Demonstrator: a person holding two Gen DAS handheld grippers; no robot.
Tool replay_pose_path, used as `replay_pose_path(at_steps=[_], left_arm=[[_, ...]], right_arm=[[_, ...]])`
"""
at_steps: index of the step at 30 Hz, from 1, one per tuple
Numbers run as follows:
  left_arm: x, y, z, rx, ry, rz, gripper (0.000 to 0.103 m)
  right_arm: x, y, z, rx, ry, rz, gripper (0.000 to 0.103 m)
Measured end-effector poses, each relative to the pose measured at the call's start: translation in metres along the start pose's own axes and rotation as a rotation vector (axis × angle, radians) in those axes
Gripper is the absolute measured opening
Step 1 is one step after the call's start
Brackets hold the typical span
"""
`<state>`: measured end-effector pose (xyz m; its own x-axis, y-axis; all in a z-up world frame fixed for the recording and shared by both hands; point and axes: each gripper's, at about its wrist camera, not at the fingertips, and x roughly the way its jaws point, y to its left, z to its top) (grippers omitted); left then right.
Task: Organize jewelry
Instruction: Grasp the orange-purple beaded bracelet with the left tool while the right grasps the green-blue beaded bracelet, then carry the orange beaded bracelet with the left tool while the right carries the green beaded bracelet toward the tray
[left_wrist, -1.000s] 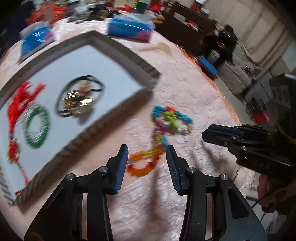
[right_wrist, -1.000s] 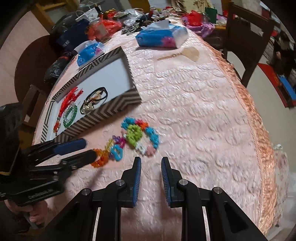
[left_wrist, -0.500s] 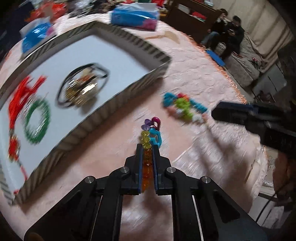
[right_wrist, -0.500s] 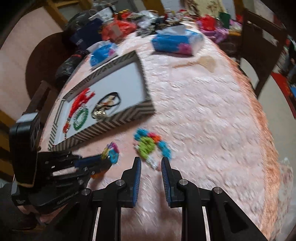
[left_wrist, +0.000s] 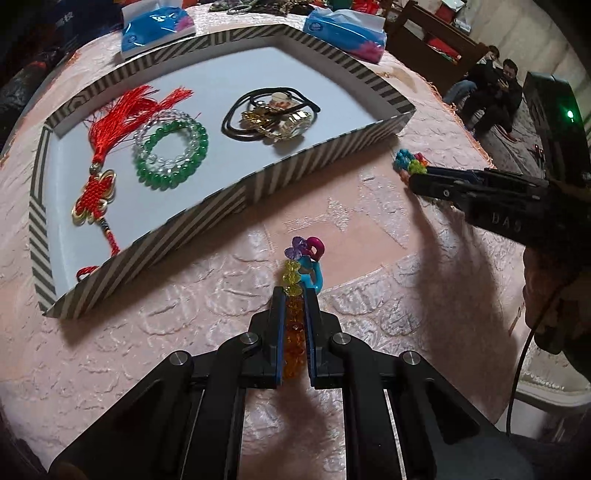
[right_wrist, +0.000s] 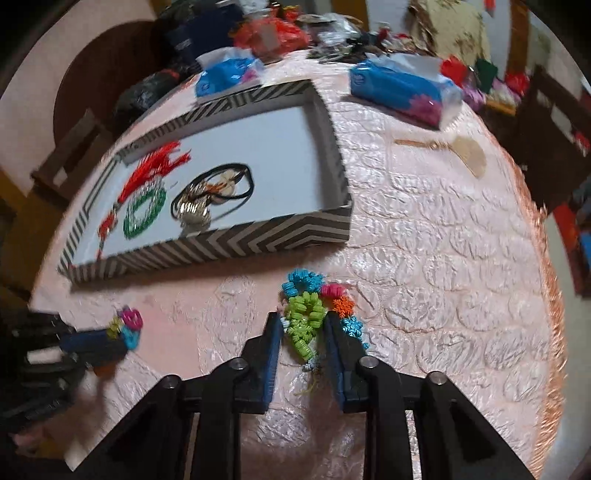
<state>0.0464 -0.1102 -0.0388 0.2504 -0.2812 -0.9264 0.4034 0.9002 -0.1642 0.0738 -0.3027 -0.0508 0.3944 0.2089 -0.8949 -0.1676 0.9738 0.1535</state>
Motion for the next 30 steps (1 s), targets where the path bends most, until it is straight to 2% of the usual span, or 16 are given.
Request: replay_pose_path(at_steps=[4, 15, 30], left_arm=[[0.0, 0.004, 0.001, -0.011, -0.004, 0.005, 0.008], [-0.022, 0.002, -0.01, 0.0, -0.041, -0.022, 0.008], [-0.078, 0.007, -0.015, -0.004, -0.138, -0.037, 0.008]], right_arm=[[-0.01, 0.0, -0.004, 0.022, 0.0, 0.034, 0.013], [-0.066, 0.018, -0.028, 0.104, -0.088, 0.122, 0.013], [-0.103, 0.054, -0.03, 0.07, -0.117, 0.096, 0.013]])
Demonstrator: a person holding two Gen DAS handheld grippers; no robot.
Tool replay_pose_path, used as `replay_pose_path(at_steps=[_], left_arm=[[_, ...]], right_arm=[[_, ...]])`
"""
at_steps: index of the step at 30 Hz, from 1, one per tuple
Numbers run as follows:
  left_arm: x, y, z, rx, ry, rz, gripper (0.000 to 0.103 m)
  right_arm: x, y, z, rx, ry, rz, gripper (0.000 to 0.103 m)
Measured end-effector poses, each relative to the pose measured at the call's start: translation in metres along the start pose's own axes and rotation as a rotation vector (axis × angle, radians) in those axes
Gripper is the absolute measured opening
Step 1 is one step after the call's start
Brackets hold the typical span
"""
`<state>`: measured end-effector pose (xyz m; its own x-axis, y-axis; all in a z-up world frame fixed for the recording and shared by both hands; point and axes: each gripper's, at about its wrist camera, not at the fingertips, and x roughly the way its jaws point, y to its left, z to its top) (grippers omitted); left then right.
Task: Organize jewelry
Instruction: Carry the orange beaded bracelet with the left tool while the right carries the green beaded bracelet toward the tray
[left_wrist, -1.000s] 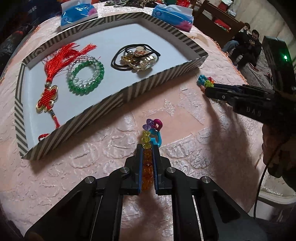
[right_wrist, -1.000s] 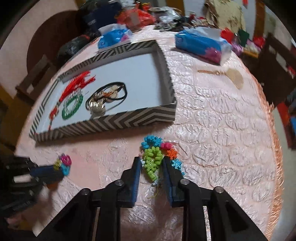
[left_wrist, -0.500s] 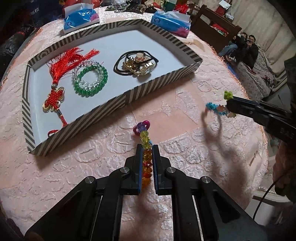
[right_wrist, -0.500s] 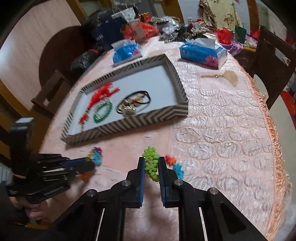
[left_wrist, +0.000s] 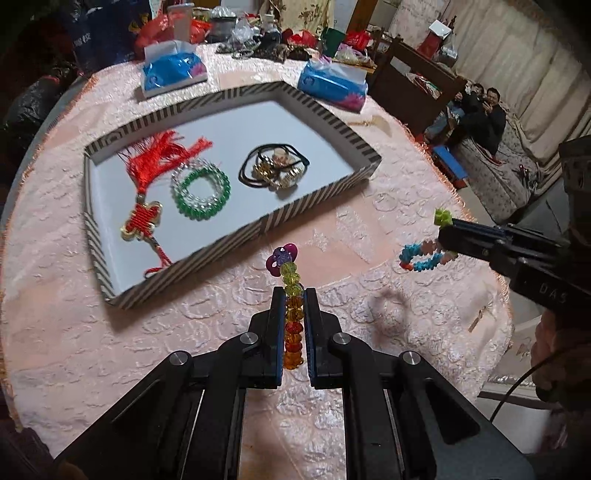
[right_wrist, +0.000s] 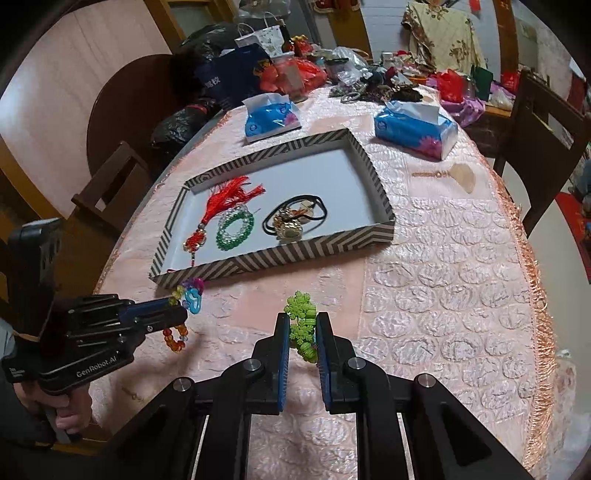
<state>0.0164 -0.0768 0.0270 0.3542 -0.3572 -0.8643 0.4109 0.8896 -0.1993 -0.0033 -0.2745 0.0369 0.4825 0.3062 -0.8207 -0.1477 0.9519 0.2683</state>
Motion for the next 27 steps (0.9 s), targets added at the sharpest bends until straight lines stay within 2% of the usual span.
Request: replay_pose_path(at_steps=[6, 14, 27], left_arm=[[-0.013, 0.007, 0.001, -0.043, 0.008, 0.048, 0.008], [-0.042, 0.005, 0.01, -0.078, -0.022, 0.126, 0.008], [-0.054, 0.005, 0.011, -0.087, -0.047, 0.16, 0.008]], right_arm=[[-0.002, 0.013, 0.003, -0.013, 0.0, -0.026, 0.013], [-0.009, 0.024, 0.012, -0.03, -0.032, -0.037, 0.013], [-0.017, 0.037, 0.013, -0.062, -0.054, -0.037, 0.013]])
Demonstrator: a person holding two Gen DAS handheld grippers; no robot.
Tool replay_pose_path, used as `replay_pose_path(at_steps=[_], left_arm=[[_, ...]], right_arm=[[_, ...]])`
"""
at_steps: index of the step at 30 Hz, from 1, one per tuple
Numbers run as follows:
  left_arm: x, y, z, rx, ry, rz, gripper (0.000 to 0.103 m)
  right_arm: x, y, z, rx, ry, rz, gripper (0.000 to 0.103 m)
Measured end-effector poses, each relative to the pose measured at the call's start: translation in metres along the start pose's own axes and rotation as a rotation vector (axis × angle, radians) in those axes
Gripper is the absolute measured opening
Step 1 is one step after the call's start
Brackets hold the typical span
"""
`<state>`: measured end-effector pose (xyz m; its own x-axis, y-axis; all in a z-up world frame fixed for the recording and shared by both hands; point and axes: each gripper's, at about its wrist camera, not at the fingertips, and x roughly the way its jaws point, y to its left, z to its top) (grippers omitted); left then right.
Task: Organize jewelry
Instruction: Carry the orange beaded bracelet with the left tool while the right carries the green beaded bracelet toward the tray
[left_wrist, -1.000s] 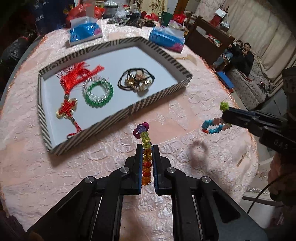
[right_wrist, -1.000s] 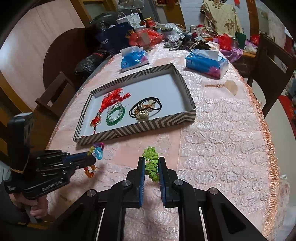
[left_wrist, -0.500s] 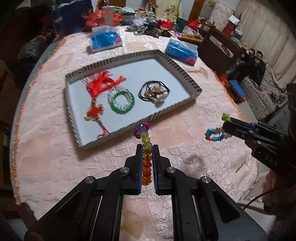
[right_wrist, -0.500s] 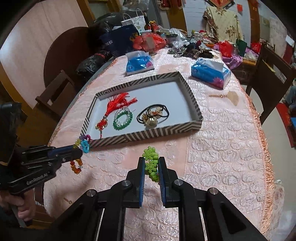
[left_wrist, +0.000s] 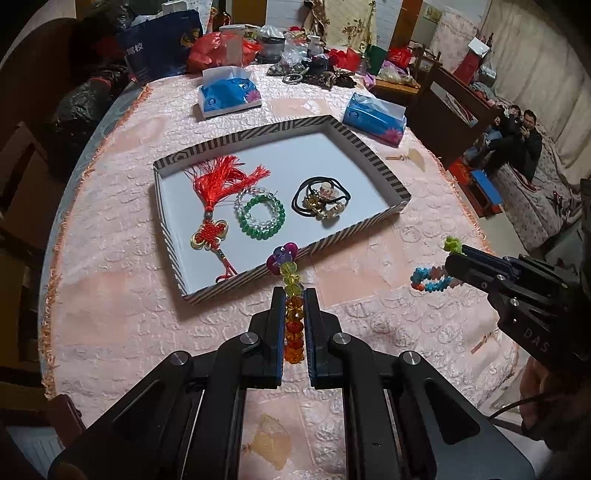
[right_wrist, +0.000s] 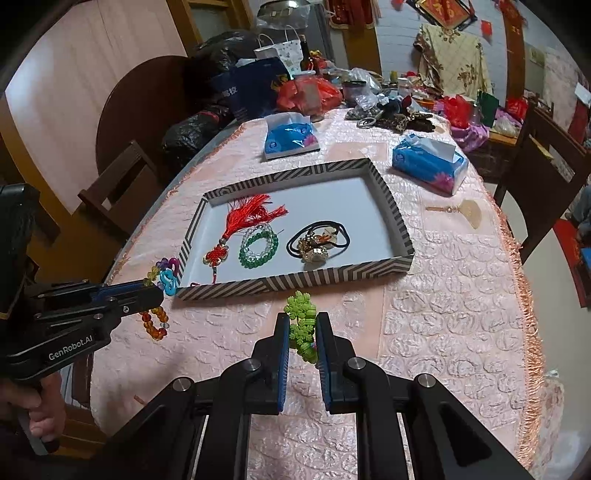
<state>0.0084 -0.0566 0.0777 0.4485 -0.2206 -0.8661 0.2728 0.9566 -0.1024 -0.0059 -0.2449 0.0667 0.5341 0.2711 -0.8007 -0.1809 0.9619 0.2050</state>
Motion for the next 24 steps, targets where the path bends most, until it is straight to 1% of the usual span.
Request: replay_pose_path(at_steps=[5, 9, 13, 24], left_arm=[[-0.001, -0.001, -0.001, -0.006, 0.0, 0.006, 0.008], [0.0, -0.002, 0.001, -0.007, -0.002, 0.008, 0.008], [0.0, -0.003, 0.003, -0.004, -0.006, 0.013, 0.008], [0.007, -0.001, 0.026, -0.012, -0.015, 0.044, 0.008]], right_arm=[[-0.001, 0.001, -0.001, -0.003, 0.002, 0.012, 0.013], [-0.002, 0.007, 0.0, -0.044, 0.006, 0.007, 0.013], [-0.004, 0.007, 0.005, -0.05, -0.005, 0.017, 0.013], [-0.001, 0.002, 0.037, -0.066, -0.028, 0.019, 0.013]])
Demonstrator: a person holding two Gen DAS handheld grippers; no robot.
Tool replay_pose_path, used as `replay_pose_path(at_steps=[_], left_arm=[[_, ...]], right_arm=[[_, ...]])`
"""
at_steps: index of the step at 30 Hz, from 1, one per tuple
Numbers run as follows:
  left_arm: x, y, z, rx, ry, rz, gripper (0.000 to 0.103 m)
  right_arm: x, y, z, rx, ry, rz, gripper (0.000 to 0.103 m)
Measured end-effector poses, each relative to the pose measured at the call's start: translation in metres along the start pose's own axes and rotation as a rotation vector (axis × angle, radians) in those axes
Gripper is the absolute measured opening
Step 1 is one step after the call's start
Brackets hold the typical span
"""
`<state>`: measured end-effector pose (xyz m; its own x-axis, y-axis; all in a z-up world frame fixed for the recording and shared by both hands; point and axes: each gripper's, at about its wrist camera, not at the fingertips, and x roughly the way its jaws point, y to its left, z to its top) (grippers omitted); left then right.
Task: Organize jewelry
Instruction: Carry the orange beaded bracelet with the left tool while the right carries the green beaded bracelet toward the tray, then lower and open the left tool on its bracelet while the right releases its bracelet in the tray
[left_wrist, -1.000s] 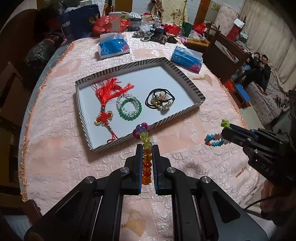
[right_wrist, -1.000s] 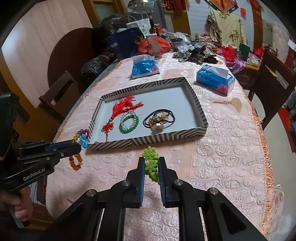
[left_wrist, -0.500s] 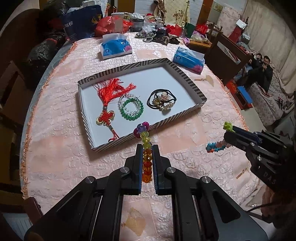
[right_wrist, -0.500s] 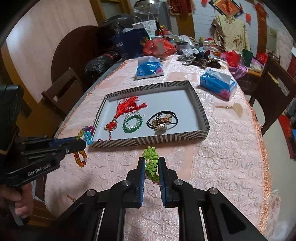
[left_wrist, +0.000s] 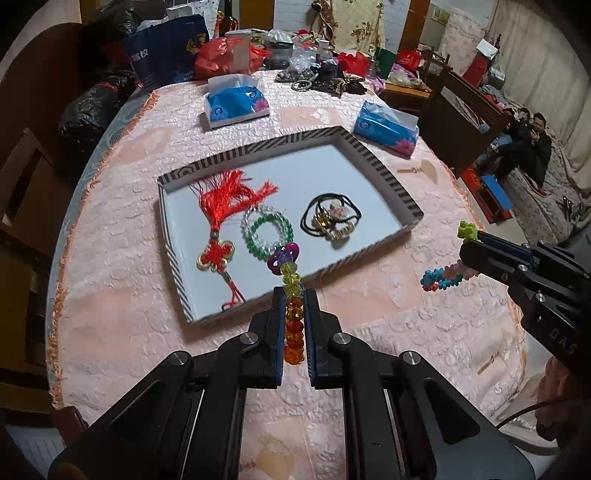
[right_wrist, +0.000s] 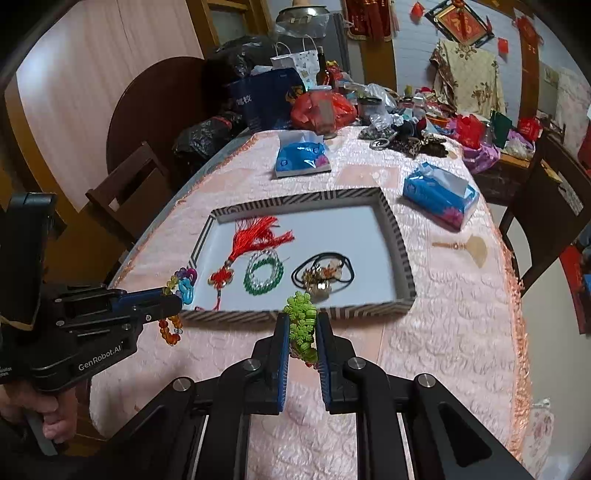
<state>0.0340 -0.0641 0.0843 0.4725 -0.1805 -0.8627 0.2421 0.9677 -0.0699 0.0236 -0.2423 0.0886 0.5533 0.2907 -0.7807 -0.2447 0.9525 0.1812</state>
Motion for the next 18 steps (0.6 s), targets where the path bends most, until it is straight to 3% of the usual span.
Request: replay_pose_path(at_steps=[18], left_arm=[[0.031, 0.008, 0.044, -0.009, -0.012, 0.057, 0.008]], right_arm=[[0.039, -0.009, 0.051, -0.01, 0.006, 0.021, 0.013]])
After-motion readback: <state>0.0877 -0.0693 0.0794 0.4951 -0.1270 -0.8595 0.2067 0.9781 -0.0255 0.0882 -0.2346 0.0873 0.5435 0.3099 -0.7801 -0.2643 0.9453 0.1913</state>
